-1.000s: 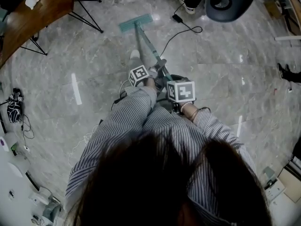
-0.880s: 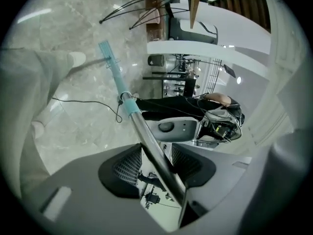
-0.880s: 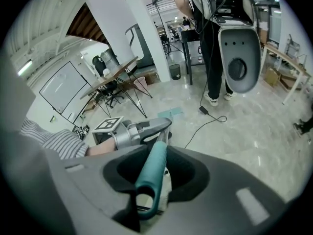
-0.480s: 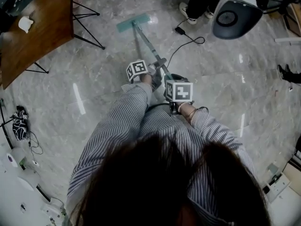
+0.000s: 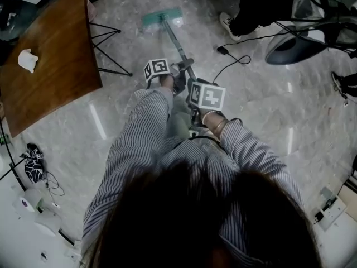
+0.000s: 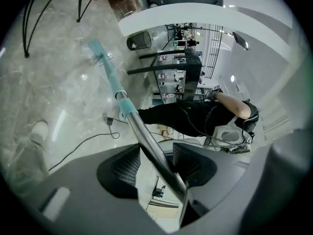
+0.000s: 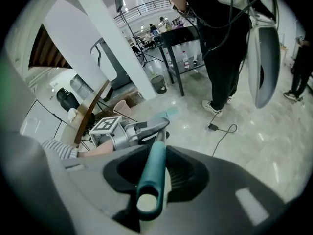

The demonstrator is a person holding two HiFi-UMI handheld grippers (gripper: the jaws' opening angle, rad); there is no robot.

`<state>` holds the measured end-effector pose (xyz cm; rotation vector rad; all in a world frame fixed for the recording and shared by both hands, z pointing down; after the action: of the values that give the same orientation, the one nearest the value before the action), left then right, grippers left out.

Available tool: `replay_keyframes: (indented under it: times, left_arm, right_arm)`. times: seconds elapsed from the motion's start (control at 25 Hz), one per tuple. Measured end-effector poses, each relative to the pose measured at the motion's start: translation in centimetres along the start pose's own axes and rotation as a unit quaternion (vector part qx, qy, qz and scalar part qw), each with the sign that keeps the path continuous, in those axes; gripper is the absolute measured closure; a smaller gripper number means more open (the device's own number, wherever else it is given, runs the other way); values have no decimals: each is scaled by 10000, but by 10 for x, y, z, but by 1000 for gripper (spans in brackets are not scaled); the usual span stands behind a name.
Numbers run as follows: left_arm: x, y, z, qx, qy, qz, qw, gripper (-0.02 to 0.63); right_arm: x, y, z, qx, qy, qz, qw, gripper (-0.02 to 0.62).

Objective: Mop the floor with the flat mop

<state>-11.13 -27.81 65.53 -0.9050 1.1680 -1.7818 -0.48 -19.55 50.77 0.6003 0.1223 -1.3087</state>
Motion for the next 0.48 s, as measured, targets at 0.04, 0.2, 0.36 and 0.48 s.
replay_keyframes:
  times: [0.04,0.2,0.36,0.48]
  left_arm:
    - [15,2,1,-26,52,-37,10000,390]
    - [67,13,11,-212,251,-230,9992,388]
    - [88,26,18,-571,559,-673,9945,394]
    - [93,27,21,-701,714,-921,9907,402]
  right_arm:
    - [12,-7,9,17,-6,15,10000,482]
    - [61,-24,35,176,28,59,9998,478]
    - [92,-31,40,200,106,134,9997,477]
    - [101,-34,43,164,83,78,9998,477]
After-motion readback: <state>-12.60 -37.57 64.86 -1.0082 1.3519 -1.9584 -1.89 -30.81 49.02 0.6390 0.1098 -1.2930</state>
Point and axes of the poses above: the fingertips, and each gripper's own axes: z forward along the fingers, y to its right, x out of its top, the point moved 9 cm from there along -z, backward along the fingers, and after that the axes turned 4 degrees about y, right-handed, at the moved point
